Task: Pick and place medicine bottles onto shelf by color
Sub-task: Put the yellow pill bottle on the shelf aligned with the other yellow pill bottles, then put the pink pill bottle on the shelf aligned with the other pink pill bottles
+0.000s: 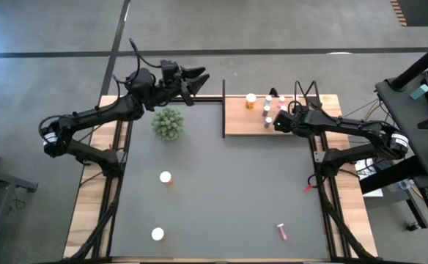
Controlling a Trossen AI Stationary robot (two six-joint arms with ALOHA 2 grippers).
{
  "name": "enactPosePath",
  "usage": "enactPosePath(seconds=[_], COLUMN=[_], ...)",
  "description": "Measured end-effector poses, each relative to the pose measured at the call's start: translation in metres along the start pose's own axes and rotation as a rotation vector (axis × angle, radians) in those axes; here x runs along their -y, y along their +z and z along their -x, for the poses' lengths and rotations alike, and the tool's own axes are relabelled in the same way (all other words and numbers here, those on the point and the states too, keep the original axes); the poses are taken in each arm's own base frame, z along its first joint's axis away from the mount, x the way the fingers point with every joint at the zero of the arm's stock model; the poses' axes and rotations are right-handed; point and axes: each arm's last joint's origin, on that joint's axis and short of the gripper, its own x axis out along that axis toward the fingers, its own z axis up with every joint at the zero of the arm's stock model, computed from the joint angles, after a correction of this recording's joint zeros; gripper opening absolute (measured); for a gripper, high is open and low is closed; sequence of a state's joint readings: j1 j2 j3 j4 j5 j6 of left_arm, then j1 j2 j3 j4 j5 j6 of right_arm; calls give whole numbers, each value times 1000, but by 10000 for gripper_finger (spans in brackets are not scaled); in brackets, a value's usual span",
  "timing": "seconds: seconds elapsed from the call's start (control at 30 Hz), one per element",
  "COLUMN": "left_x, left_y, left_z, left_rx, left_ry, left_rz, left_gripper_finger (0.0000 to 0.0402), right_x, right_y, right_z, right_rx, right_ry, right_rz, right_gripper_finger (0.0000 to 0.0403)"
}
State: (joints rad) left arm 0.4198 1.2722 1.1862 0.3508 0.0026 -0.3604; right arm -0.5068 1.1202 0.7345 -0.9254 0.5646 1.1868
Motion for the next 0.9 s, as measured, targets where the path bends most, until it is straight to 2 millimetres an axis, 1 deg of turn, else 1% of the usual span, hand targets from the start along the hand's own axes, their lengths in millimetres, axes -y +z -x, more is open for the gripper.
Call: enactPosePath(seconds=[0.17,0.27,0.4,0.53,0.73,0.9], left_x=[3,4,6,7,8,11], left_y=[1,1,2,3,1,0], left_z=[2,5,8,10,12,13], left_rx=[-17,-33,-40,-57,-86,-122], left_ry=[-60,-105,-140,-169,-219,-297], left_rz=[1,3,7,109,131,133], left_gripper_finger=[190,190,190,190,190,190], right_x=[0,0,-4,-9,-8,-11], right_y=[2,0,-4,-9,-20,-39], right_z=[11,17,27,40,65,93], right_rx=[-11,-47,-98,-134,-189,-339], right_ry=[-17,-17,23,68,72,174], right_rz=[20,37,71,99,127,218], right_gripper_finger=[226,226,226,226,226,226])
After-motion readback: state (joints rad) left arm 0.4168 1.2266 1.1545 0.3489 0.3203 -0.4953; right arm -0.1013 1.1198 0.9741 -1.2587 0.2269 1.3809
